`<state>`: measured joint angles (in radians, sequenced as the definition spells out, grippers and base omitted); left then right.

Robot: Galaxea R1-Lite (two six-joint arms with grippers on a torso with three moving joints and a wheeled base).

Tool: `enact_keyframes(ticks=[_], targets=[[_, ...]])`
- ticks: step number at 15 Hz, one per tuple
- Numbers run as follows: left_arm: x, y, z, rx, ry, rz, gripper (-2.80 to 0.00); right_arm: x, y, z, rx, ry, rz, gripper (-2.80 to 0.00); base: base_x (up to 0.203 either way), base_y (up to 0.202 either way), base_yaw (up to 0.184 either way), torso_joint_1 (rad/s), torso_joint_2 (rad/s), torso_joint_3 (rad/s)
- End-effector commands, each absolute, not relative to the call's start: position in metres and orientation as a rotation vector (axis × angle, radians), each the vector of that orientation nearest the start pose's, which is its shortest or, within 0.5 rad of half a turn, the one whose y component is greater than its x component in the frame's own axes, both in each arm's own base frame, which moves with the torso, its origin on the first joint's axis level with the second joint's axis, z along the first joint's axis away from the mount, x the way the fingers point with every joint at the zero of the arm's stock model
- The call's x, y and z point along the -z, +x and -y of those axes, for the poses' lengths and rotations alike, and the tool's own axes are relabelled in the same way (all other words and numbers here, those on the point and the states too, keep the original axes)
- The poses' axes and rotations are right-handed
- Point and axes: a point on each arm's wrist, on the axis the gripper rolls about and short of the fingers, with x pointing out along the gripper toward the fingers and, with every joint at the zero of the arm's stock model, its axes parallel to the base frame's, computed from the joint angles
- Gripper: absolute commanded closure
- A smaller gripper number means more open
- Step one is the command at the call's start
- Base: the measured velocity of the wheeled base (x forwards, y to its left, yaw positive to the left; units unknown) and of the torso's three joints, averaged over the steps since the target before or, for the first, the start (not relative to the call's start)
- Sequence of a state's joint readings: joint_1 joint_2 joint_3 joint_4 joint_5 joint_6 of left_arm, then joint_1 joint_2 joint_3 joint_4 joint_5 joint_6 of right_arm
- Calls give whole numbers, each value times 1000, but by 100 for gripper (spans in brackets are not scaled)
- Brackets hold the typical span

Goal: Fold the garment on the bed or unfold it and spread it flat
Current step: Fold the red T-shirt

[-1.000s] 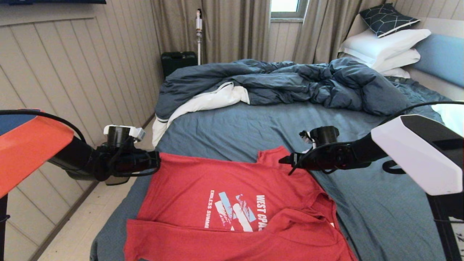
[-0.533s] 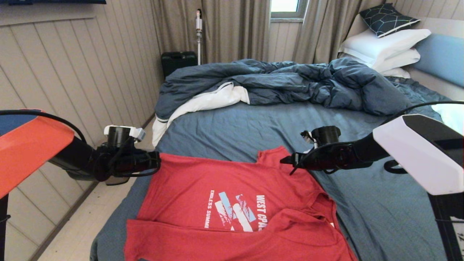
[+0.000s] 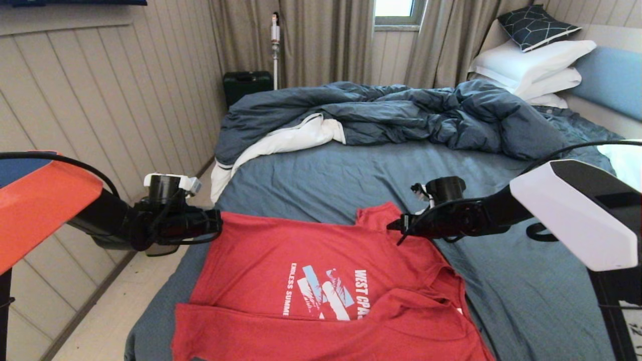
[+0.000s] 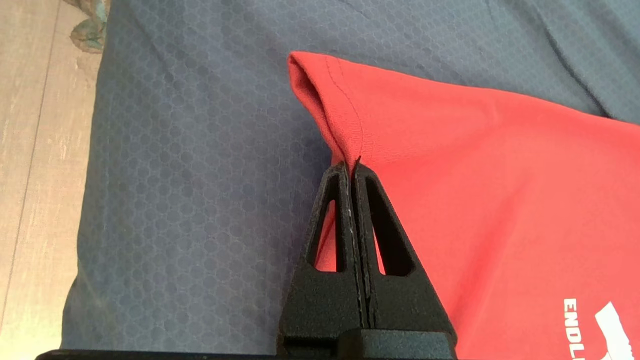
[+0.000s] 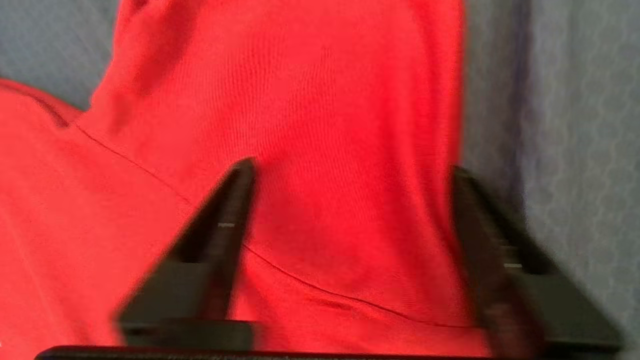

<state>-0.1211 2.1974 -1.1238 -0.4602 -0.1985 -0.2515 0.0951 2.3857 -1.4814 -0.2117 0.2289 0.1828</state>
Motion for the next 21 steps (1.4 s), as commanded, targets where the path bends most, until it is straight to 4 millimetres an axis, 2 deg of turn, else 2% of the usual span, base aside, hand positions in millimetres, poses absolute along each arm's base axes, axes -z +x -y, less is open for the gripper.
enact_keyframes(ticks=[1, 8, 12, 18, 21], targets=[[-67, 406, 54, 231, -267, -649, 0, -49, 461, -49, -246, 223, -724, 0, 0, 0, 0, 0, 0, 0], [-76, 406, 54, 231, -264, -622, 0, -69, 459, -38, -226, 233, -677, 0, 0, 0, 0, 0, 0, 0], [-90, 402, 54, 233, -264, -592, 0, -76, 457, -37, -198, 225, -661, 0, 0, 0, 0, 0, 0, 0], [-94, 374, 50, 234, -261, -571, 0, -102, 416, -34, -193, 217, -670, 0, 0, 0, 0, 0, 0, 0], [-92, 351, 47, 234, -260, -577, 0, -100, 390, -30, -191, 217, -669, 0, 0, 0, 0, 0, 0, 0]])
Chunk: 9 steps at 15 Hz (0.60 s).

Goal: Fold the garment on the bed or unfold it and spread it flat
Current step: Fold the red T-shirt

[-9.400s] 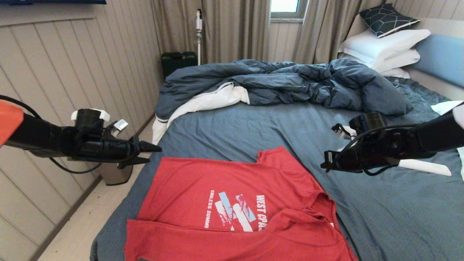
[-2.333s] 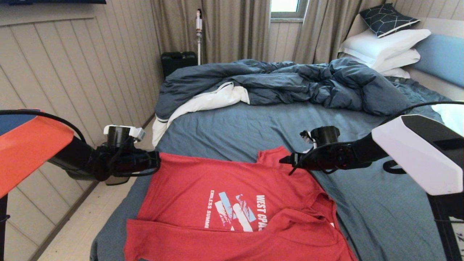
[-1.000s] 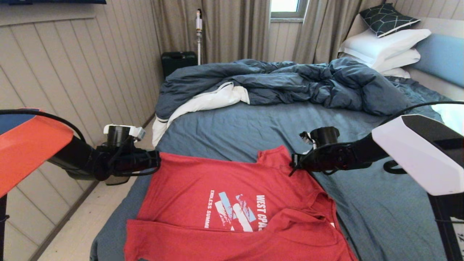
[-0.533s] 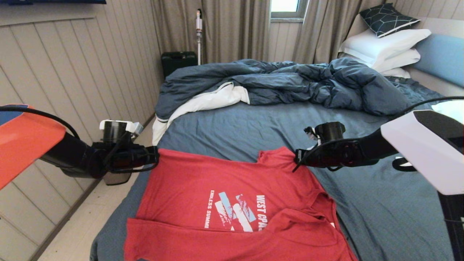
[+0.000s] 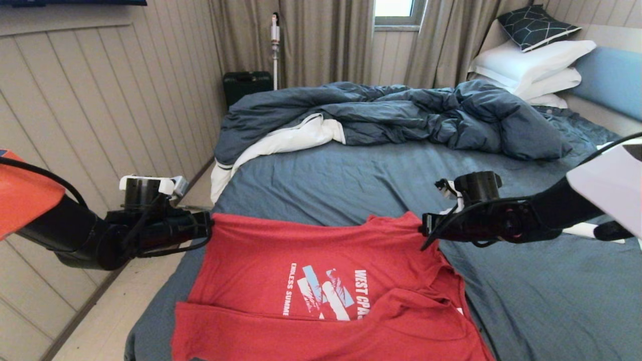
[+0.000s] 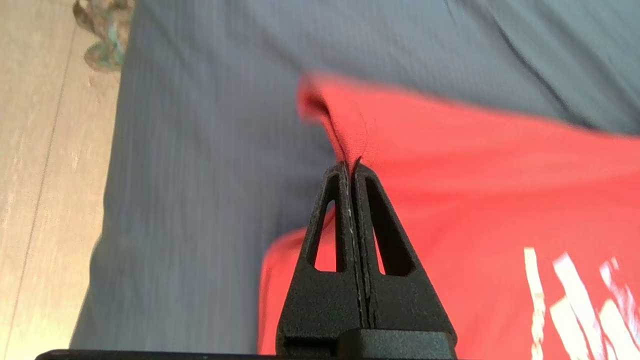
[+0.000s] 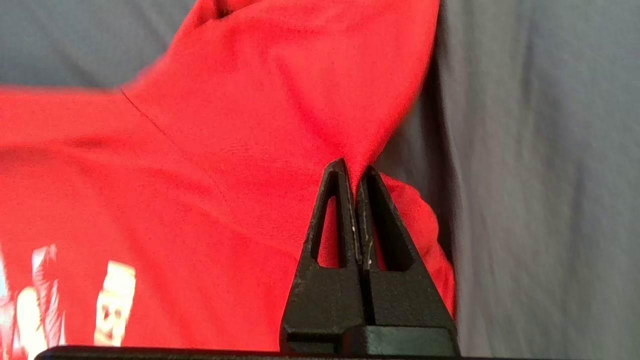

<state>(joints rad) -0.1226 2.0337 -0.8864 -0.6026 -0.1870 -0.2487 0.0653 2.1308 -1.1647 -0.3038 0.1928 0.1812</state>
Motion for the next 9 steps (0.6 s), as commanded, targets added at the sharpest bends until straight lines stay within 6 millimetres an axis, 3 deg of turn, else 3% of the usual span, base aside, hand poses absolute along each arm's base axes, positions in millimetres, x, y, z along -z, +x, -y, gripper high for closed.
enact_keyframes(ticks=[1, 5, 9], targets=[[-91, 343, 47, 234, -259, -581, 0, -101, 381, -26, -187, 216, -656, 0, 0, 0, 0, 0, 0, 0], [-79, 310, 42, 234, -257, -588, 0, -106, 342, -17, -177, 196, -639, 0, 0, 0, 0, 0, 0, 0], [-68, 285, 39, 239, -259, -599, 0, -94, 320, -10, -164, 185, -663, 0, 0, 0, 0, 0, 0, 0]])
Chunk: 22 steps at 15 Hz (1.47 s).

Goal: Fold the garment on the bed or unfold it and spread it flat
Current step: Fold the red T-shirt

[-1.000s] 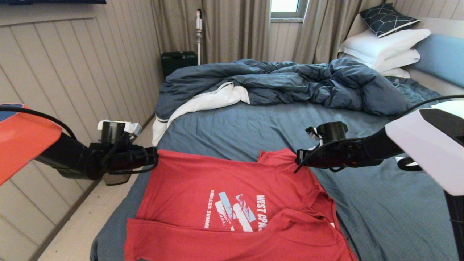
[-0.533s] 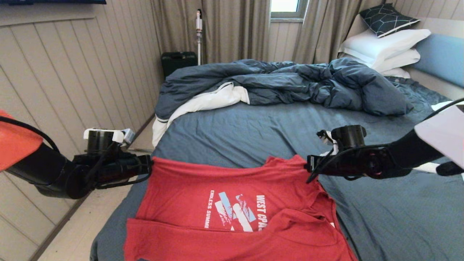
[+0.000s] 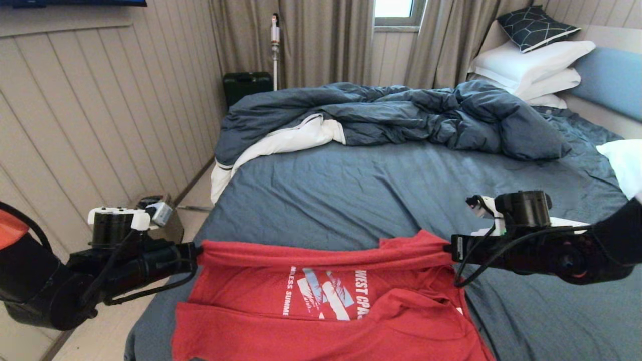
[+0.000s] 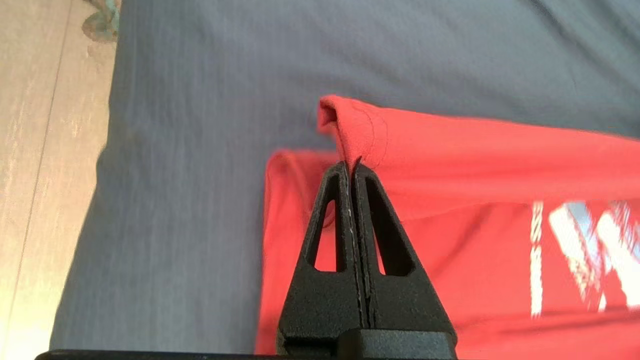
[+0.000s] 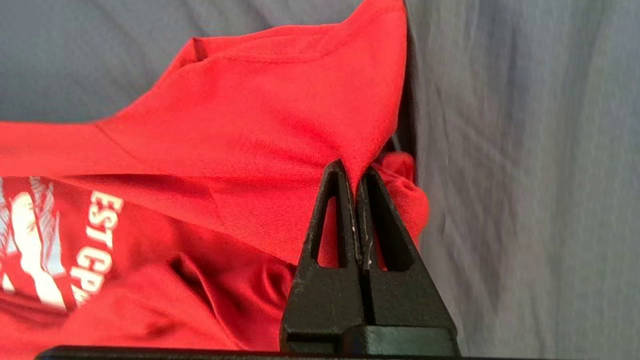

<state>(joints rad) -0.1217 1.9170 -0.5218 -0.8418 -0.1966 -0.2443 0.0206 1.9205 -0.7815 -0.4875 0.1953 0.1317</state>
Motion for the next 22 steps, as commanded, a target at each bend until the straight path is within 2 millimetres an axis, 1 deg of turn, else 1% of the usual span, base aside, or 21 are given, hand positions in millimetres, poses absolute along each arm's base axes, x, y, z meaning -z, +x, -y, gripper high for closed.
enact_keyframes(ticks=[1, 3, 6, 8, 10, 11, 12, 15, 17, 19, 21, 22], targets=[[-65, 280, 39, 240, -260, -602, 0, -90, 317, -11, -166, 185, -659, 0, 0, 0, 0, 0, 0, 0], [-56, 273, 38, 239, -261, -620, 0, -83, 310, -11, -166, 182, -671, 0, 0, 0, 0, 0, 0, 0], [-55, 271, 38, 242, -261, -623, 0, -80, 306, -11, -165, 181, -687, 0, 0, 0, 0, 0, 0, 0], [-51, 264, 37, 239, -260, -645, 0, -73, 300, -11, -175, 161, -716, 0, 0, 0, 0, 0, 0, 0], [-49, 261, 37, 236, -256, -660, 0, -72, 298, -11, -174, 162, -722, 0, 0, 0, 0, 0, 0, 0], [-47, 258, 37, 240, -242, -664, -280, -70, 297, -11, -173, 162, -730, 0, 0, 0, 0, 0, 0, 0], [-48, 255, 36, 247, -226, -660, -280, -70, 297, -10, -171, 162, -732, -280, 0, 0, 0, 0, 0, 0], [-48, 252, 36, 264, -230, -660, -280, -73, 294, -10, -169, 160, -724, -280, 0, 0, 0, 0, 0, 0], [-54, 249, 36, 271, -230, -635, -280, -79, 288, -9, -168, 159, -708, -280, 0, 0, 0, 0, 0, 0], [-62, 246, 34, 271, -232, -606, -280, -85, 286, -6, -161, 161, -685, -280, 0, 0, 0, 0, 0, 0], [-76, 245, 34, 274, -237, -553, -280, -104, 287, -4, -160, 163, -616, -280, 0, 0, 0, 0, 0, 0], [-81, 248, 34, 271, -240, -542, -280, -107, 290, -4, -161, 164, -602, -280, 0, 0, 0, 0, 0, 0]])
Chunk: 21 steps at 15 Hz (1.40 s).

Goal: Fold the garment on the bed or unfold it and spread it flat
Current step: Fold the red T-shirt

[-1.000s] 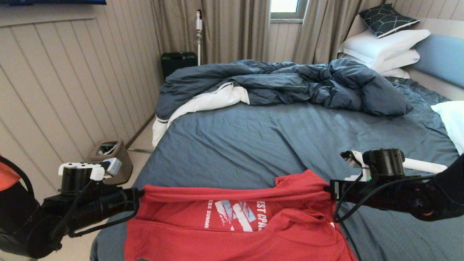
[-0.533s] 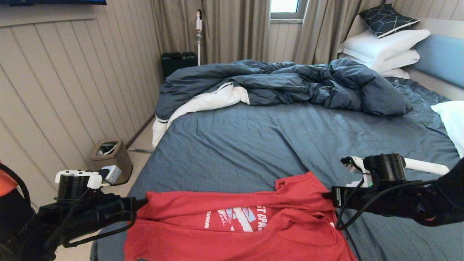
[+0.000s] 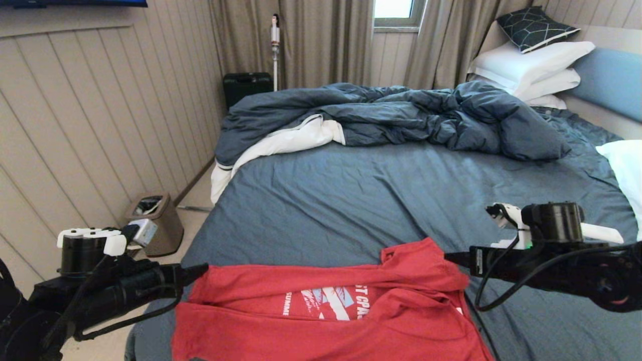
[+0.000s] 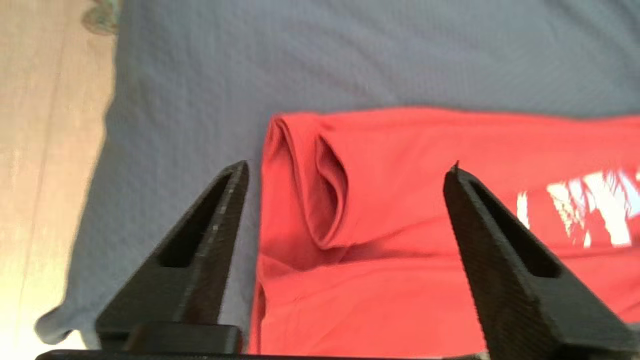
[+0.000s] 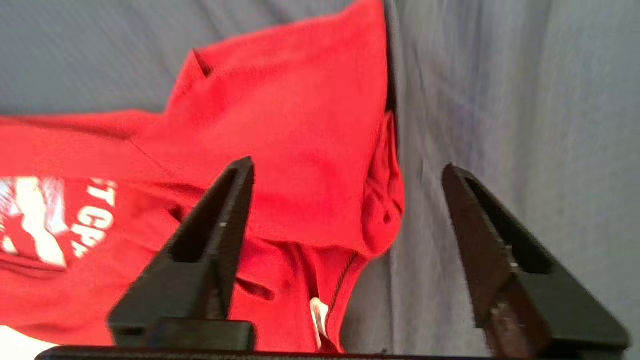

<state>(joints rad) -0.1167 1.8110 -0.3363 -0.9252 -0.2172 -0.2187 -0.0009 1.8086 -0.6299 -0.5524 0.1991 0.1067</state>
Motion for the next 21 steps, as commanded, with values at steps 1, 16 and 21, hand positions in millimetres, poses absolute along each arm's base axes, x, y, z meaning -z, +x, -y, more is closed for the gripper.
enact_keyframes(ticks=[1, 16, 21], targets=[[-83, 251, 33, 260, -243, -550, -280, -109, 294, -4, -163, 164, -595, -280, 0, 0, 0, 0, 0, 0], [-88, 260, 18, 132, -342, -597, 0, -81, 354, -13, -181, 167, -645, -280, 0, 0, 0, 0, 0, 0], [-89, 260, 15, 124, -346, -592, 0, -72, 359, -23, -203, 160, -668, -280, 0, 0, 0, 0, 0, 0]])
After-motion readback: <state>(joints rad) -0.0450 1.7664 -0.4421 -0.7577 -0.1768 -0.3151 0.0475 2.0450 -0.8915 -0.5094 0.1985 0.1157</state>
